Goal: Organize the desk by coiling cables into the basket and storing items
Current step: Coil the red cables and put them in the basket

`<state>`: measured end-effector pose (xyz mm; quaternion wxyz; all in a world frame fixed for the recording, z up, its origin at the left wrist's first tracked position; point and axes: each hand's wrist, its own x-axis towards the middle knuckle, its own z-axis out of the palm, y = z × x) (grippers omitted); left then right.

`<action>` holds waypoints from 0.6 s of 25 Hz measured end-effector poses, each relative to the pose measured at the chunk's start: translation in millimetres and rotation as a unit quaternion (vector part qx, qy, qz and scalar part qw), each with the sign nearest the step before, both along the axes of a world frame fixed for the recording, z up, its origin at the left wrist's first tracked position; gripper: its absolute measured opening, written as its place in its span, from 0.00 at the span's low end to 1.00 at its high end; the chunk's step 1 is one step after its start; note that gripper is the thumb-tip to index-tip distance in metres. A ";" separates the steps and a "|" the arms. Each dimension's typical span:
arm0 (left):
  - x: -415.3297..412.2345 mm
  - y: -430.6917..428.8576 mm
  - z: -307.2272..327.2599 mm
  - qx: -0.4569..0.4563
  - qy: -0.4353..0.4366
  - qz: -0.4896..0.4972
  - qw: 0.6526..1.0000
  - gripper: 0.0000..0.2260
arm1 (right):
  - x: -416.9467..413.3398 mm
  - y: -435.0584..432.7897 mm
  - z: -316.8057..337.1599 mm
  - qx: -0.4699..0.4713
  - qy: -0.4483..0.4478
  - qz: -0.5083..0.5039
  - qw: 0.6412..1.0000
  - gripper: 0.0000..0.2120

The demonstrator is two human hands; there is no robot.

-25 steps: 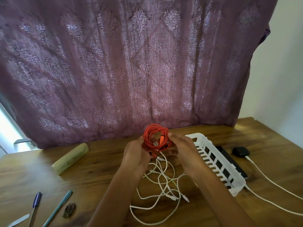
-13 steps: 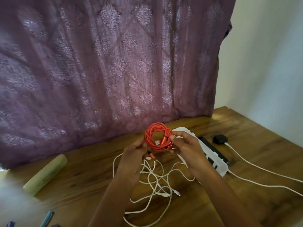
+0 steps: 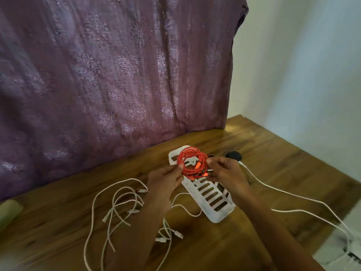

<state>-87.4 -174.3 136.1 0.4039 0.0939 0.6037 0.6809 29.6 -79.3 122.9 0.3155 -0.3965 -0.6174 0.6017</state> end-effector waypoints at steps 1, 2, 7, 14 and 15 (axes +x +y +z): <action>2.8 9.8 -4.4 -0.011 0.005 -0.005 1.000 0.07 | 3.3 7.9 -2.4 0.005 -0.005 0.007 1.000 0.09; 5.0 19.7 -9.4 -0.024 0.011 -0.005 1.000 0.09 | 6.5 14.4 -4.4 0.010 -0.015 0.012 1.000 0.09; 14.3 55.5 -40.6 -0.139 0.113 -0.025 0.984 0.08 | 21.2 51.0 -28.2 0.114 -0.199 0.022 0.973 0.09; 17.1 69.2 -50.2 -0.268 0.433 -0.174 0.843 0.13 | 33.4 52.2 -57.4 0.242 -0.446 0.143 0.850 0.16; 17.0 73.5 -51.2 -0.284 0.465 -0.200 0.814 0.14 | 34.9 49.9 -57.4 0.264 -0.458 0.149 0.836 0.17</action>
